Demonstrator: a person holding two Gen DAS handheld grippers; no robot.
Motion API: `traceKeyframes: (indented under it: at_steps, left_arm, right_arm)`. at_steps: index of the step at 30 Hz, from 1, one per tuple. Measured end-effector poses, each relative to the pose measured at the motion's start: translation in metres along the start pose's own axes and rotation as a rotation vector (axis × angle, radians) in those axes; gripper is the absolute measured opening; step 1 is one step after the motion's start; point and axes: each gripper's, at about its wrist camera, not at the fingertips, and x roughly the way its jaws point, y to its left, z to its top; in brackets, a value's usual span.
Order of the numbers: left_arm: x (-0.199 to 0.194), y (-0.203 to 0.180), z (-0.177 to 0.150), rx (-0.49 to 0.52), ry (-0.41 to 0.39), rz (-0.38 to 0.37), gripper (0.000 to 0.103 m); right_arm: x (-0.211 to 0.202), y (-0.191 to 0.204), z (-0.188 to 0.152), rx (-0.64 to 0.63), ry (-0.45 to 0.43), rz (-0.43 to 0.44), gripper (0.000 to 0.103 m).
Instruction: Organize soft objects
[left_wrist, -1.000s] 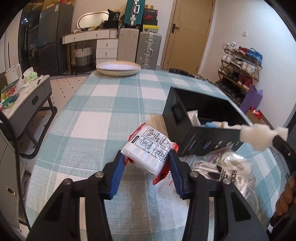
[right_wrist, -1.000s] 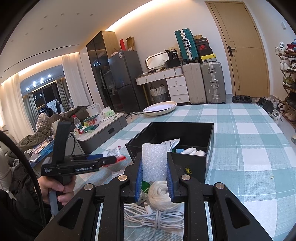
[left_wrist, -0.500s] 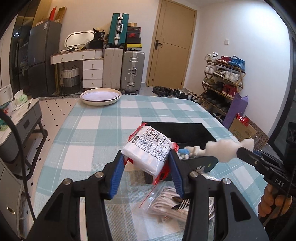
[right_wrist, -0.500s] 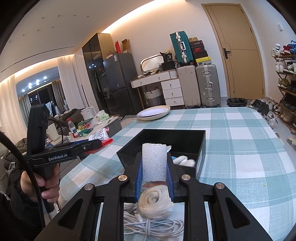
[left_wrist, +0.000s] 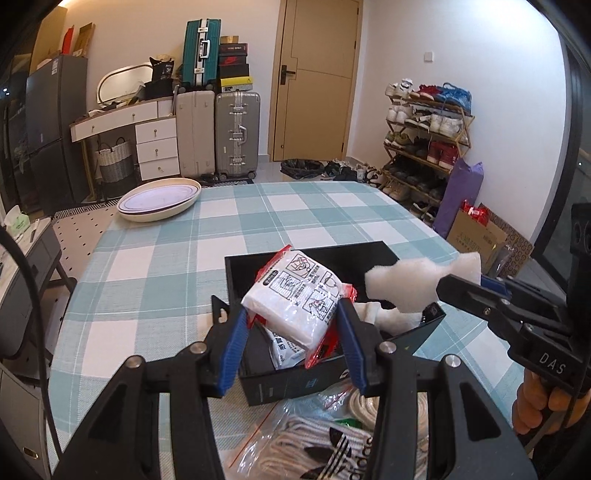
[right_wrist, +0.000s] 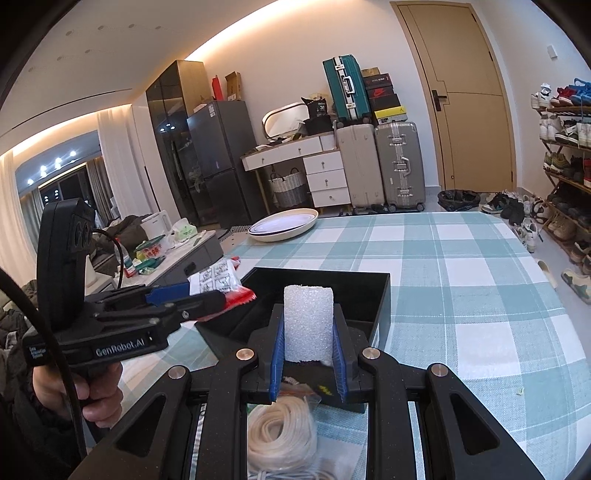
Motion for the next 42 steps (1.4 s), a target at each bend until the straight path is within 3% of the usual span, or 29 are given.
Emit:
traceKeyframes:
  at_steps: [14, 19, 23, 27, 29, 31, 33, 34, 42]
  left_arm:
    - [0.041, -0.01, -0.003, 0.035, 0.084, 0.015, 0.047]
    - [0.042, -0.011, -0.003, 0.038, 0.096, 0.005, 0.052]
    - [0.036, -0.01, -0.004, 0.037, 0.091, -0.008, 0.059]
    - [0.027, -0.011, -0.006, 0.047, 0.075, -0.01, 0.071]
    - [0.018, -0.012, -0.007, 0.048, 0.058, -0.024, 0.082]
    - [0.009, -0.012, -0.008, 0.051, 0.039, -0.019, 0.095]
    - [-0.001, -0.011, -0.01, 0.048, 0.02, -0.013, 0.103]
    - [-0.007, -0.009, -0.011, 0.042, 0.01, -0.022, 0.103]
    - [-0.033, 0.002, -0.029, 0.022, -0.007, -0.013, 0.103]
  right_arm:
    - [0.038, -0.012, 0.001, 0.0, 0.049, -0.043, 0.022]
    - [0.041, -0.011, -0.001, -0.008, 0.058, -0.05, 0.023]
    - [0.031, -0.011, -0.003, -0.014, 0.037, -0.044, 0.043]
    - [0.021, -0.017, -0.005, 0.001, 0.032, -0.06, 0.055]
    - [0.016, -0.021, -0.007, 0.016, 0.03, -0.075, 0.08]
    - [0.006, -0.024, -0.008, 0.04, 0.001, -0.091, 0.094]
    - [-0.002, -0.025, -0.01, 0.048, -0.007, -0.087, 0.098]
    - [-0.005, -0.024, -0.01, 0.046, -0.008, -0.083, 0.102]
    - [-0.029, -0.015, -0.021, 0.022, -0.012, -0.077, 0.102]
